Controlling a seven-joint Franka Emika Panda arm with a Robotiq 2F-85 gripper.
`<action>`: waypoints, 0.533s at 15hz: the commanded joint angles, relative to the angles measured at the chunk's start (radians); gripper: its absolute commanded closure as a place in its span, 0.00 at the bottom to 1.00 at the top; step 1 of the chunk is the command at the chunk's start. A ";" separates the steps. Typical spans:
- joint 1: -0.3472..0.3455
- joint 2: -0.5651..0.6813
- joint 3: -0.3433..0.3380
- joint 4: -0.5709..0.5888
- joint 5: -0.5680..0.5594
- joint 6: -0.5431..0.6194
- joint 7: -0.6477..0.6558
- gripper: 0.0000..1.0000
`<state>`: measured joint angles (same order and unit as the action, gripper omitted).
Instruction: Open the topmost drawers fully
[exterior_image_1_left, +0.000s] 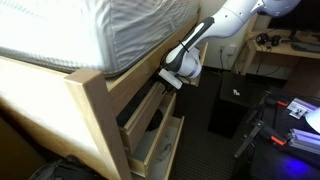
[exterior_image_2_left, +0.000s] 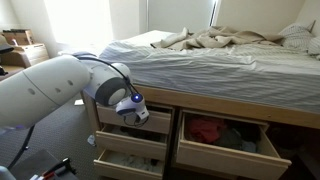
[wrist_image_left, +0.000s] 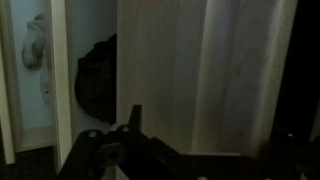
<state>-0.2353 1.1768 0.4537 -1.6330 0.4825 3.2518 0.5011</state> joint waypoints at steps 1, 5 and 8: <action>0.165 -0.060 -0.233 0.022 0.127 -0.154 0.134 0.00; 0.312 -0.215 -0.419 -0.162 0.218 -0.182 0.295 0.00; 0.429 -0.313 -0.518 -0.311 0.252 -0.217 0.424 0.00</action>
<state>0.0898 0.9887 0.0326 -1.7480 0.6941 3.0883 0.8133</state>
